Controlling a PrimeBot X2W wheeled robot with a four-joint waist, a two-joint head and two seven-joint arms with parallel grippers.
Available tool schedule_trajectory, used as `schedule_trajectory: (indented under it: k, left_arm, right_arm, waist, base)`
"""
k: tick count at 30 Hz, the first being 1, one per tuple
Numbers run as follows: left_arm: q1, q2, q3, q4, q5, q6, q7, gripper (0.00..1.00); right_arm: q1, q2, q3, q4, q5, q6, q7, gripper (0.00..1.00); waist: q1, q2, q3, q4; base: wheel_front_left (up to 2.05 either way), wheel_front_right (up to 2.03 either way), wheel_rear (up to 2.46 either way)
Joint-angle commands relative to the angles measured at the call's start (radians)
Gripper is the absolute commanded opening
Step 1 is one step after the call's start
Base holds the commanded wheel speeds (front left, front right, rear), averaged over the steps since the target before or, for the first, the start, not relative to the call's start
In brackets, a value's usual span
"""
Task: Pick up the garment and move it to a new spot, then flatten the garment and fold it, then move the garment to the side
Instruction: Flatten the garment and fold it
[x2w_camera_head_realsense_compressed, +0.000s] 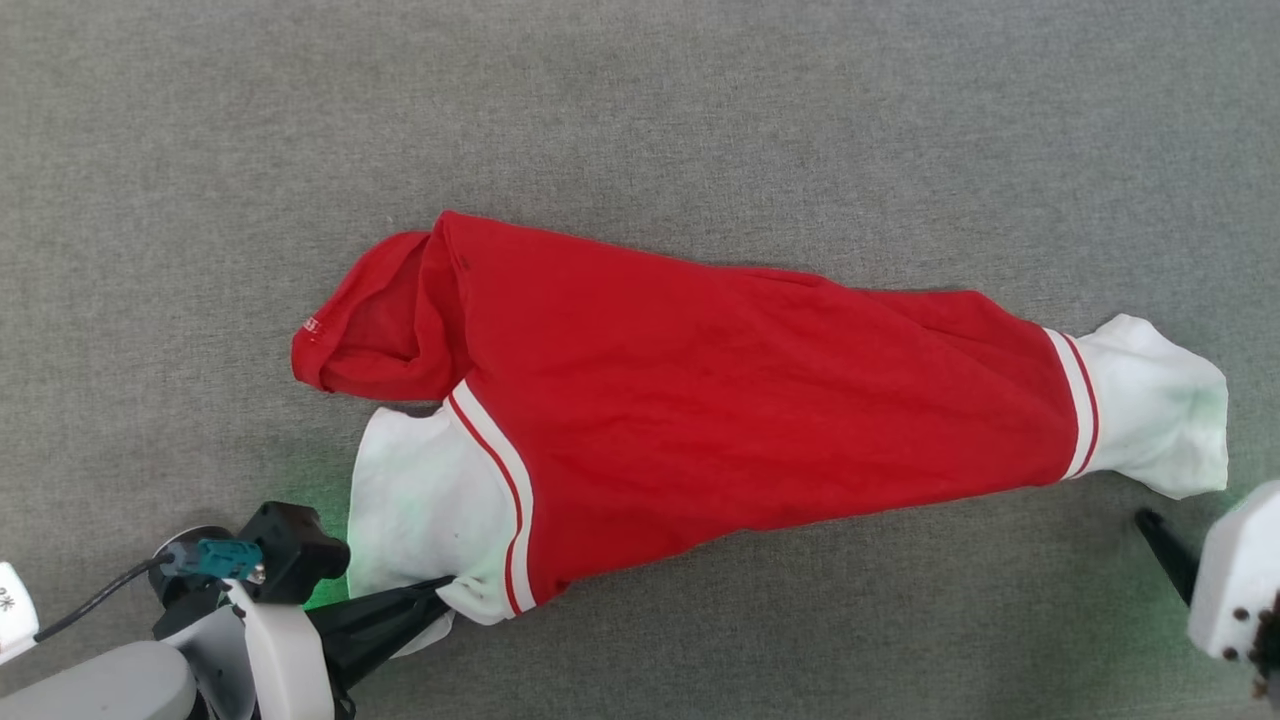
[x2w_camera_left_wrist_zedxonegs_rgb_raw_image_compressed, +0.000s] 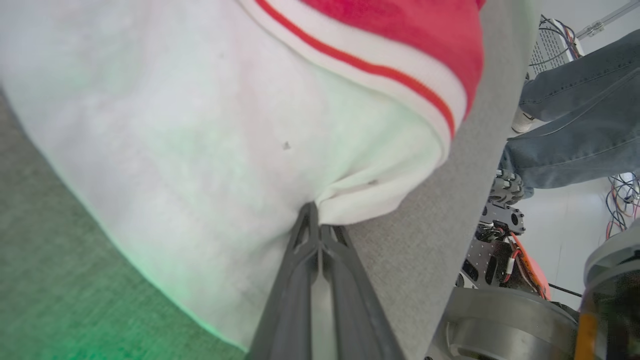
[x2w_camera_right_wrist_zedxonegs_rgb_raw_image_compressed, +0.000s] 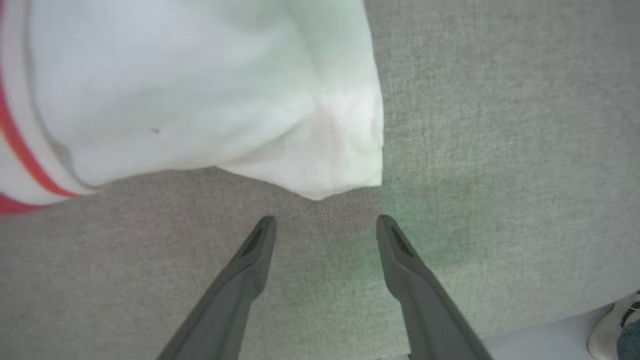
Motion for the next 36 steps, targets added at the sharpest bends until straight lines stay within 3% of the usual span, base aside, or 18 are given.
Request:
schedule_trajectory:
  k: [1, 19, 20, 21, 23, 24, 25, 36]
  left_arm:
    - [-0.015, -0.009, 0.005, 0.031, -0.003, 0.02, 0.0, 0.0]
    - [-0.015, 0.005, 0.006, 0.019, -0.016, 0.02, -0.024, 0.0]
    - [-0.014, 0.005, 0.006, 0.019, -0.016, 0.02, -0.025, 0.0]
    - [-0.015, 0.005, 0.005, 0.019, -0.018, 0.02, -0.027, 0.0]
    - [-0.013, 0.004, 0.005, 0.018, -0.021, 0.02, -0.03, 0.0]
    - [-0.012, 0.004, 0.005, 0.017, -0.022, 0.02, -0.031, 0.0]
    - [-0.011, 0.003, 0.005, 0.016, -0.023, 0.02, -0.031, 0.0]
    - [0.014, 0.004, 0.006, 0.018, -0.063, 0.019, -0.095, 0.0]
  right_arm:
    - [-0.019, 0.007, 0.006, 0.011, -0.003, -0.001, -0.023, 1.0]
    - [-0.136, 0.061, 0.02, 0.223, -0.019, -0.001, -0.181, 1.0]
    - [-0.141, 0.061, 0.026, 0.232, -0.02, -0.001, -0.187, 0.87]
    - [-0.147, 0.063, 0.03, 0.238, -0.02, -0.001, -0.195, 0.56]
    - [-0.155, 0.064, 0.036, 0.249, -0.022, -0.001, -0.209, 0.28]
    - [-0.157, 0.061, 0.039, 0.255, -0.025, 0.0, -0.215, 0.07]
    - [-0.161, 0.059, 0.041, 0.263, -0.025, 0.0, -0.22, 0.0]
    - [-0.169, 0.035, 0.049, 0.266, -0.012, -0.001, -0.311, 0.0]
  waist:
    - [0.0, -0.0001, 0.003, -0.001]
    - [0.0, -0.0001, 0.023, 0.015]
    - [0.0, -0.0001, 0.024, 0.016]
    - [0.0, -0.0001, 0.024, 0.017]
    - [0.0, -0.0001, 0.024, 0.019]
    - [0.0, -0.0001, 0.025, 0.02]
    - [0.0, -0.0001, 0.024, 0.02]
    - [0.0, -0.0001, 0.001, 0.024]
  base:
    - [0.0, 0.0, 0.0]
    - [0.0, 0.0, 0.0]
    - [0.0, 0.0, 0.0]
    - [0.0, 0.0, 0.0]
    - [0.0, 0.0, 0.0]
    - [0.0, 0.0, 0.0]
    - [0.0, 0.0, 0.0]
    - [0.0, 0.0, 0.0]
